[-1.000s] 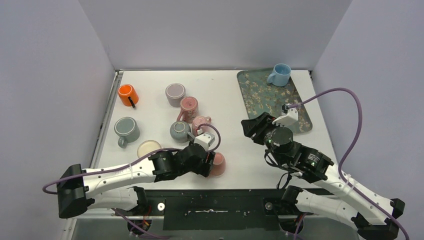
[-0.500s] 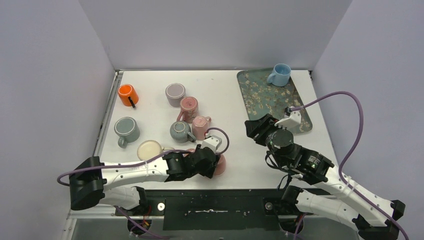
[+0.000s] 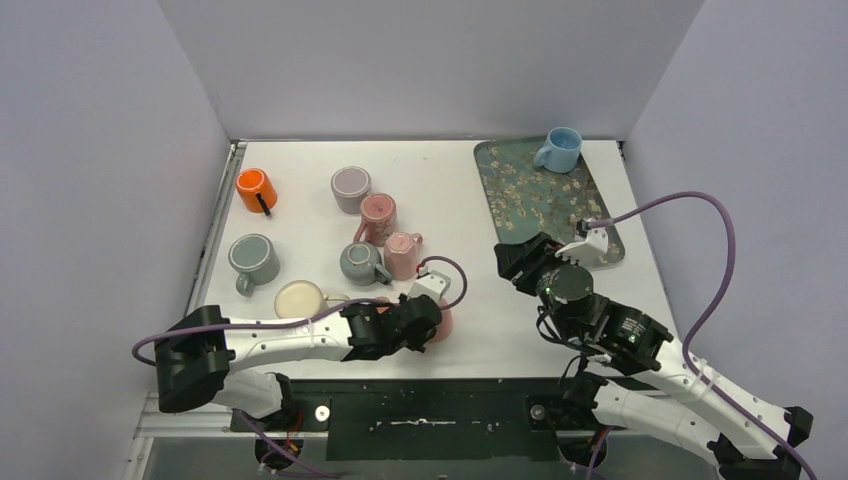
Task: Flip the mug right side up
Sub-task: Turn over the cup at the center of the board.
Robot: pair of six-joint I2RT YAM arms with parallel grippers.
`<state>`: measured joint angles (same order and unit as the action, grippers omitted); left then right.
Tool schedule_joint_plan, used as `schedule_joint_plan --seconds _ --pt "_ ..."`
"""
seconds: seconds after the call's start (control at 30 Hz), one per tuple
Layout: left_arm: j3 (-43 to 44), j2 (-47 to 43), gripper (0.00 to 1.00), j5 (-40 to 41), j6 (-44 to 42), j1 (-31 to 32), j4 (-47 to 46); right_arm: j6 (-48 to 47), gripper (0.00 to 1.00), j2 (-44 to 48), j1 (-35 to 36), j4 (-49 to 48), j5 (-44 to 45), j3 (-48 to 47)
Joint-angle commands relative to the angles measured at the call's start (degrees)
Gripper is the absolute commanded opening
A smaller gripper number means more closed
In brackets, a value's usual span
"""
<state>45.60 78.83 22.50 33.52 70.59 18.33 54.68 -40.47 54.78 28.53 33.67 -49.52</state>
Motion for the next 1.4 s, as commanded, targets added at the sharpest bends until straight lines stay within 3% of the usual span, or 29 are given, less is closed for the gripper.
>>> schedule_joint_plan --seconds 0.0,0.1,0.23,0.4,0.6,0.8,0.97,1.37 --pt "3.75 -0.35 0.06 2.90 0.39 0.16 -2.77 -0.18 0.53 0.66 -0.07 -3.32 0.05 1.41" --pt "4.81 -1.63 0.00 2.76 1.93 -0.06 -2.95 -0.33 0.54 0.00 -0.06 -5.24 -2.99 2.45" --pt "5.85 -4.99 0.00 1.30 3.12 -1.49 -4.43 -0.74 0.55 -0.40 -0.11 -7.17 -6.18 3.70" --pt "5.79 -8.32 0.00 -6.99 4.75 -7.99 -8.49 -1.96 0.56 0.03 -0.09 -10.78 -10.58 5.95" --pt "2.80 -12.40 0.00 -16.96 9.28 -16.80 -19.32 -0.87 0.57 -0.58 -0.09 -18.74 -14.93 8.01" --pt "-2.12 -15.63 0.00 -27.08 21.24 -25.20 -35.79 -1.56 0.57 -1.37 -0.11 -30.23 -23.48 11.89" --pt "-2.11 -17.39 0.00 -26.85 25.37 -26.50 -42.42 -0.79 0.57 -3.37 -0.12 -35.26 -27.57 12.66" --pt "-3.72 -22.93 0.00 -26.52 31.01 -26.52 -51.49 7.40 0.55 -6.24 -0.12 -37.97 -28.17 9.02"
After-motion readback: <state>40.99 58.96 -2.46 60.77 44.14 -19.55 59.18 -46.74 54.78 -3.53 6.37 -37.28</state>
